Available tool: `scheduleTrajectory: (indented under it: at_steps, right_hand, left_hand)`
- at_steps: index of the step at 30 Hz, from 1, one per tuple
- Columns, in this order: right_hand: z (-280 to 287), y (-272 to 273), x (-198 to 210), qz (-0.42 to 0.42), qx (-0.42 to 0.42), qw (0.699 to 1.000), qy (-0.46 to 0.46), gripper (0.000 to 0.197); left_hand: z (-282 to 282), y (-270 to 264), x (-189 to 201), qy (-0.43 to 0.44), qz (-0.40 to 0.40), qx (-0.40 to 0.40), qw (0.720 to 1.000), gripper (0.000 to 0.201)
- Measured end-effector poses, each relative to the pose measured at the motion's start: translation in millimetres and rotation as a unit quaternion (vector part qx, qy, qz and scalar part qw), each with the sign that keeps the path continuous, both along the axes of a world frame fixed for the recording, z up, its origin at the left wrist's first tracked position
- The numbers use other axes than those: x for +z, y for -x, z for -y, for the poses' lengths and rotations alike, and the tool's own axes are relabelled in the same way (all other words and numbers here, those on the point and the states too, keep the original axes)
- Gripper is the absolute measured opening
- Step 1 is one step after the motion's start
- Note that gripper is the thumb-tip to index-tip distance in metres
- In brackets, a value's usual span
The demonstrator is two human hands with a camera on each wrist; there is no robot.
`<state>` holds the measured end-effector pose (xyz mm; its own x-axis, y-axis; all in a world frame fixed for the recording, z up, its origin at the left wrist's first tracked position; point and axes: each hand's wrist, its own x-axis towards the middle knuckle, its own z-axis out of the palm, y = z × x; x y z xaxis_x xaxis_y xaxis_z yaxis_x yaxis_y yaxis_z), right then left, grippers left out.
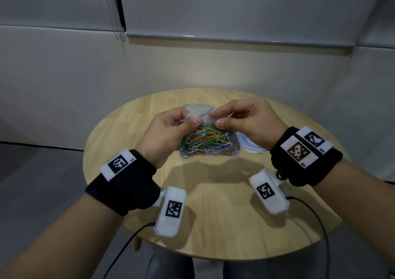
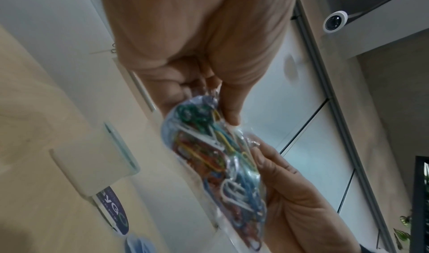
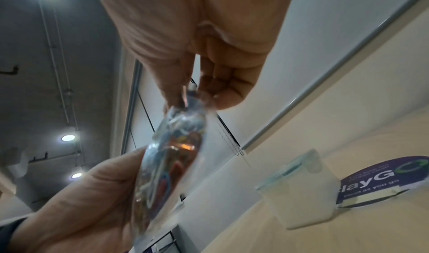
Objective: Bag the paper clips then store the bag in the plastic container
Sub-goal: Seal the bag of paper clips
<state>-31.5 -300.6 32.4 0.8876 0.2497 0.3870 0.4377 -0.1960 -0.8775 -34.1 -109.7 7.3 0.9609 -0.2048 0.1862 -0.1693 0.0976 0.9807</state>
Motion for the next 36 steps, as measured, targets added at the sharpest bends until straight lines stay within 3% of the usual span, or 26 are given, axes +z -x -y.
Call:
scheduleTrajectory:
  at_steps: [3, 7, 15, 20, 26, 30, 33, 36]
  right_hand:
    - [8.3, -1.0, 3.7, -0.023, -0.025, 0.999, -0.034, 0.027]
    - [14.5, 4.9, 4.0, -0.087, -0.023, 0.991, 0.094, 0.004]
    - [11.9, 11.1, -1.6, -0.035, -0.046, 0.993, 0.099, 0.022]
    - [11.3, 16.0, -7.9, -0.036, -0.056, 0.994, 0.082, 0.019]
    - [10.5, 20.4, -9.7, -0.030, -0.042, 0.994, 0.099, 0.022]
    - [9.7, 24.2, -11.8, -0.043, -0.007, 0.992, 0.116, 0.009]
    - [5.1, 24.0, -13.8, -0.038, -0.010, 0.990, 0.134, 0.026]
    - [3.3, 23.4, -9.1, -0.039, -0.019, 0.982, 0.184, 0.017]
  left_hand:
    - [-2.4, -0.8, -2.4, 0.002, 0.001, 0.002, 1.000, 0.019]
    - [-3.2, 0.8, -5.7, -0.002, 0.019, 0.000, 1.000, 0.015]
    - [-0.6, 5.0, -6.2, -0.088, 0.050, -0.008, 0.995, 0.015]
    - [-1.5, 8.5, -2.0, -0.141, 0.047, -0.039, 0.988, 0.012]
    - [-1.1, 11.0, 7.3, -0.153, 0.049, -0.061, 0.985, 0.026]
    - [1.2, 9.9, 6.9, -0.183, 0.069, -0.054, 0.979, 0.027]
    - [7.4, 13.3, 6.4, -0.226, 0.095, -0.047, 0.968, 0.017]
    - [11.2, 16.0, 7.8, -0.275, 0.117, -0.034, 0.954, 0.009]
